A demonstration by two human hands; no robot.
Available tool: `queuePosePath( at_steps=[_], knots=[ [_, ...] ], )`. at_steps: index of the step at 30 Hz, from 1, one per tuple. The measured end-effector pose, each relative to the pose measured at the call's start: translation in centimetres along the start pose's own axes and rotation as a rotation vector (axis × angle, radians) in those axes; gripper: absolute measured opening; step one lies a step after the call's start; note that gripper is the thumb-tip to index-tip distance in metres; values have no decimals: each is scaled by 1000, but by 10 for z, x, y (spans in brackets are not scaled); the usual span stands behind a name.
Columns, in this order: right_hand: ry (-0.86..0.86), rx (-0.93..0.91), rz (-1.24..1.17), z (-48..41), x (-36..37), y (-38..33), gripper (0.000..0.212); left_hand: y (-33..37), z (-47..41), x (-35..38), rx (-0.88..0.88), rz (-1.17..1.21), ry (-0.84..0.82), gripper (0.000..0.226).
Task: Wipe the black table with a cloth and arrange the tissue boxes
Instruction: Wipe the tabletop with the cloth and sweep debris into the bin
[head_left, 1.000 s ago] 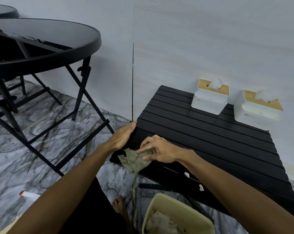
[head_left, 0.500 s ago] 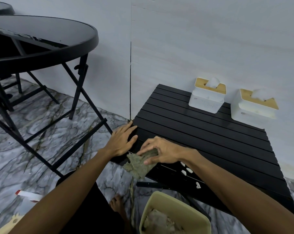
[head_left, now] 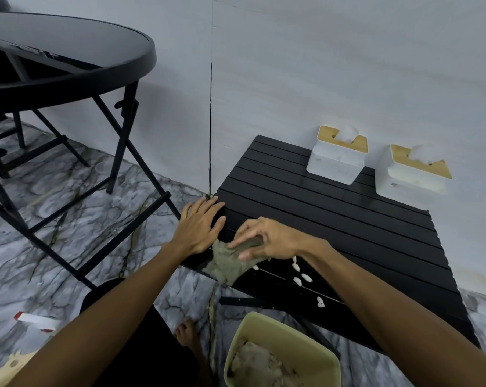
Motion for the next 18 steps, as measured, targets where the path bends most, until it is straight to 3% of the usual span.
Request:
queuePosePath(
  at_steps=[3,11,18],
  knots=[
    [18,5,139,2,11,8,31,0,-2,0,-6,9,2,59],
    [-64,57,-115,29,1,16,22,2,-3,5,7,0,6,55],
    [235,171,-238,20,-75,45,25,4,-6,8,5,-10,19,57]
  ],
)
Point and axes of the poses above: each hand's wrist, its own z-axis away from the middle knuckle, its own x-axis out of the palm, y = z × x, the point moved 6 cm from there along -z, towards the middle knuckle, and after that the axes turned 4 degrees about z, right-handed, at the moved point
